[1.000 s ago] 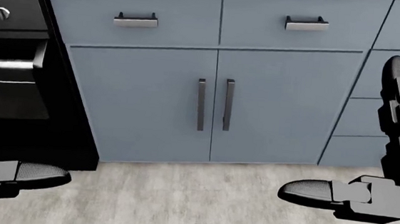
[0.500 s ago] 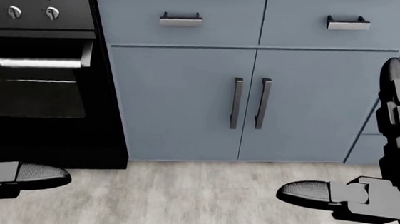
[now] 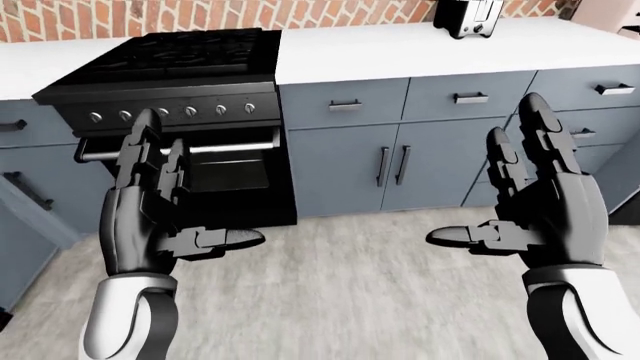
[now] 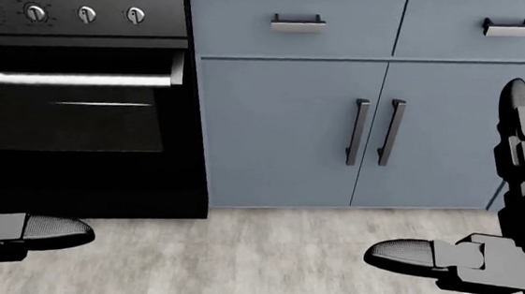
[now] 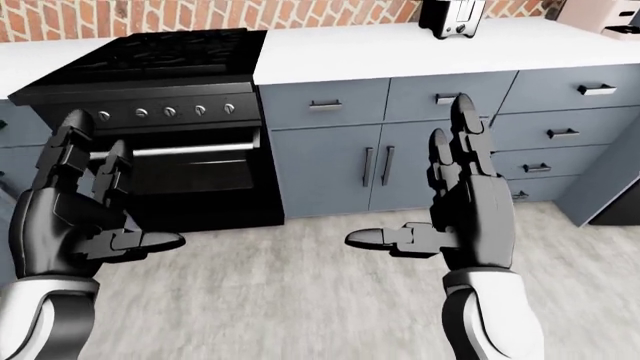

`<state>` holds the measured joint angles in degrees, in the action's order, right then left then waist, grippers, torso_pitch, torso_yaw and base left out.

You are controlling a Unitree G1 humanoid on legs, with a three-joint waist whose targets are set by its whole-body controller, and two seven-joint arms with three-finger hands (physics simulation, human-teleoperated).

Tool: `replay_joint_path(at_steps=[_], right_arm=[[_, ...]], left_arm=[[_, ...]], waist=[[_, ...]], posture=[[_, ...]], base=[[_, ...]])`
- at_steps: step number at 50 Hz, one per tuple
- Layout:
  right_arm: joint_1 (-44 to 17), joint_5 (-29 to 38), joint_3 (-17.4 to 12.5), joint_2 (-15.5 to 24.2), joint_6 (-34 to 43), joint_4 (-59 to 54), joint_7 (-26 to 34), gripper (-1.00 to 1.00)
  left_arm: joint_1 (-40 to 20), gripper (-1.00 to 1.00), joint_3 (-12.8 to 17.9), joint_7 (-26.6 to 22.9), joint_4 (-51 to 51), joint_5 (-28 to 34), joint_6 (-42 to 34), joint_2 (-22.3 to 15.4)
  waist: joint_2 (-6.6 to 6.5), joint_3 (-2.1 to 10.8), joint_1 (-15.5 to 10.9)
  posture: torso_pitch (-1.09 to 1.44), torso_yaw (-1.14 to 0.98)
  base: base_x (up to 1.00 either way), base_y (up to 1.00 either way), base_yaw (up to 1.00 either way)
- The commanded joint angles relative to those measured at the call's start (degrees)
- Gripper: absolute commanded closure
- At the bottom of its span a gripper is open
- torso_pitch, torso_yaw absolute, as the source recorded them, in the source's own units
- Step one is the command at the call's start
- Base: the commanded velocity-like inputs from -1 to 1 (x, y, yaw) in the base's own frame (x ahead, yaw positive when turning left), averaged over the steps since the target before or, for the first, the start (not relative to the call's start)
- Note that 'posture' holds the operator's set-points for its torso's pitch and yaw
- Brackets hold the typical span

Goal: Navigate to the stove.

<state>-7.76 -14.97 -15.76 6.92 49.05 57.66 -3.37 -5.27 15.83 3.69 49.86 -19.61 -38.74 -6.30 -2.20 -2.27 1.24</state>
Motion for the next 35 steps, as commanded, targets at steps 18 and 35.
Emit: replay_joint_path(at_steps=[18,35], right_arm=[[-1.08,-0.35,0.42,0.07,-0.86,1.19,0.08,-1.0],[-0.69,0.03,0.5,-0.03,-1.47,0.96,0.33,-1.0]], left_arm=[[-0.94,-1.0,0.76,0.28,1.03,-0.05,0.74,-0.46],[-0.73,-1.0,0.59,0.12,0.53,0.2,1.45,-0.47]], waist=[[5.43,0.94,-0.59],[1.28,0.72,-0.98]], posture=[[0.0,0.0],[0.0,0.0]], base=[[0.0,0.41,0.0],[0.0,0.4,0.0]])
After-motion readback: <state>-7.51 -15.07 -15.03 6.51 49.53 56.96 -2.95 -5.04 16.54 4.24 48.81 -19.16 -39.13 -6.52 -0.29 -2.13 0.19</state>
